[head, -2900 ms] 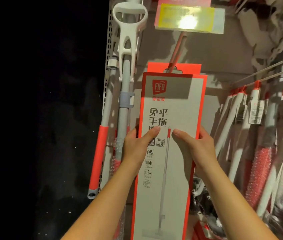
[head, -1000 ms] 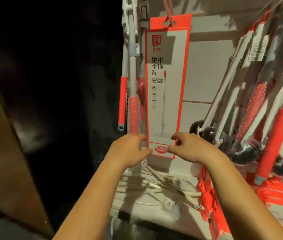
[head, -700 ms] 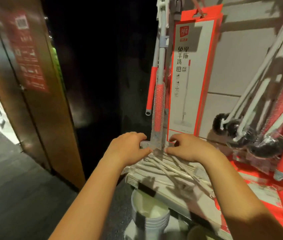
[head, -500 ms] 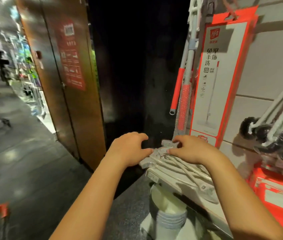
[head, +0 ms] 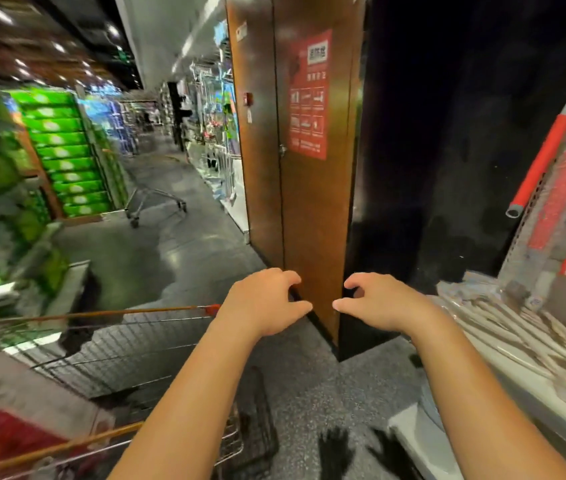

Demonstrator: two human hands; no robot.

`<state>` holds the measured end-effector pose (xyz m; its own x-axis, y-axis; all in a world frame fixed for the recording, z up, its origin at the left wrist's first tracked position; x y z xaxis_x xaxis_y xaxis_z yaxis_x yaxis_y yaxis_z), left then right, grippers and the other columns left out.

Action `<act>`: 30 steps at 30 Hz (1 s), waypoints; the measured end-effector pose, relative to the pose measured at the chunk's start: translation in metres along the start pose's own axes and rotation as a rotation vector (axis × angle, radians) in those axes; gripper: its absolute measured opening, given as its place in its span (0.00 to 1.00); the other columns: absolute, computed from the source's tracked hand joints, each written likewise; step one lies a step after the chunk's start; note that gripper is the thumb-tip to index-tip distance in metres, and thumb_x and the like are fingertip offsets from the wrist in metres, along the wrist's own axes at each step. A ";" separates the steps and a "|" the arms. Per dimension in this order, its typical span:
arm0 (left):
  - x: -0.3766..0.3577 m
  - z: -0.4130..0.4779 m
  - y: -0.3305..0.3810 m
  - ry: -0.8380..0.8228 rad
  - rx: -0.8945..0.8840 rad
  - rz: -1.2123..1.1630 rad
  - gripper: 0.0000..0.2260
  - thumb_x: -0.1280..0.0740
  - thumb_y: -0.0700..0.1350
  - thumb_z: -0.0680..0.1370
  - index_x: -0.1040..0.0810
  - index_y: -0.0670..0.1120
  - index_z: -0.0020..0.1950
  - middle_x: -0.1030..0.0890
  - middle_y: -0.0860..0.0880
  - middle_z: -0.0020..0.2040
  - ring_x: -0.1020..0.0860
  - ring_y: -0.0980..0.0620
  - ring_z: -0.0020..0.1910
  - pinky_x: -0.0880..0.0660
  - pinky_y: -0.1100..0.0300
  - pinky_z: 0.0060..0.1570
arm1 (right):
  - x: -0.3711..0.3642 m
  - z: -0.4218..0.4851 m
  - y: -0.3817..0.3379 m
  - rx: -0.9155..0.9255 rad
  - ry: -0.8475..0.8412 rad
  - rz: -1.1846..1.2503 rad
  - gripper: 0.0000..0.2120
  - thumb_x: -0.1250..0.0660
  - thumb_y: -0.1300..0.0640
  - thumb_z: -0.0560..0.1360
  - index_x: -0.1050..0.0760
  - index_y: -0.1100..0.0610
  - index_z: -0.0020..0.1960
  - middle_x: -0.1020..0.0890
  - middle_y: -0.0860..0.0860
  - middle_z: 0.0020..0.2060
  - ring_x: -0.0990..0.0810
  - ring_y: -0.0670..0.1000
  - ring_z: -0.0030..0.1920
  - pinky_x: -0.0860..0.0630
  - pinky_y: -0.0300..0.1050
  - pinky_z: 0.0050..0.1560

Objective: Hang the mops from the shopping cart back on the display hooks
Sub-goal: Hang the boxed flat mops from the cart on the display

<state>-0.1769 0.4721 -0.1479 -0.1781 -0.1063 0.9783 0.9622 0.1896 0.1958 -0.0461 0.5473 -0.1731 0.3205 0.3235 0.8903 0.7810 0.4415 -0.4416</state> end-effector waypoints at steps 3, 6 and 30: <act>0.004 -0.043 -0.062 -0.011 0.093 0.023 0.24 0.38 0.60 0.78 0.32 0.54 0.72 0.27 0.50 0.68 0.29 0.49 0.66 0.28 0.52 0.61 | -0.036 -0.010 -0.059 0.068 -0.038 -0.017 0.27 0.37 0.40 0.76 0.34 0.49 0.71 0.27 0.49 0.66 0.24 0.51 0.60 0.25 0.49 0.60; 0.008 -0.083 -0.113 -0.008 0.170 0.026 0.24 0.38 0.60 0.77 0.31 0.54 0.71 0.27 0.50 0.68 0.29 0.48 0.66 0.28 0.51 0.61 | -0.071 -0.018 -0.109 0.128 -0.082 -0.040 0.27 0.37 0.39 0.76 0.34 0.49 0.71 0.27 0.49 0.67 0.26 0.52 0.63 0.27 0.51 0.63; 0.049 -0.207 -0.433 0.077 0.779 -0.018 0.24 0.38 0.59 0.78 0.32 0.53 0.72 0.27 0.50 0.69 0.27 0.49 0.66 0.29 0.52 0.62 | -0.264 0.066 -0.444 0.640 -0.367 -0.154 0.26 0.36 0.41 0.75 0.31 0.51 0.70 0.25 0.51 0.66 0.25 0.53 0.63 0.28 0.47 0.62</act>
<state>-0.5595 0.1833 -0.1993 -0.1499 -0.1780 0.9725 0.5321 0.8145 0.2311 -0.5131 0.3213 -0.2197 -0.0542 0.4274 0.9024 0.3028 0.8682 -0.3930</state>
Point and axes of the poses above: each hand's wrist, its own z-axis towards the middle knuckle, its own x-axis out of the back of the hand, y = z × x, the point moved 10 cm from there along z, towards the middle knuckle
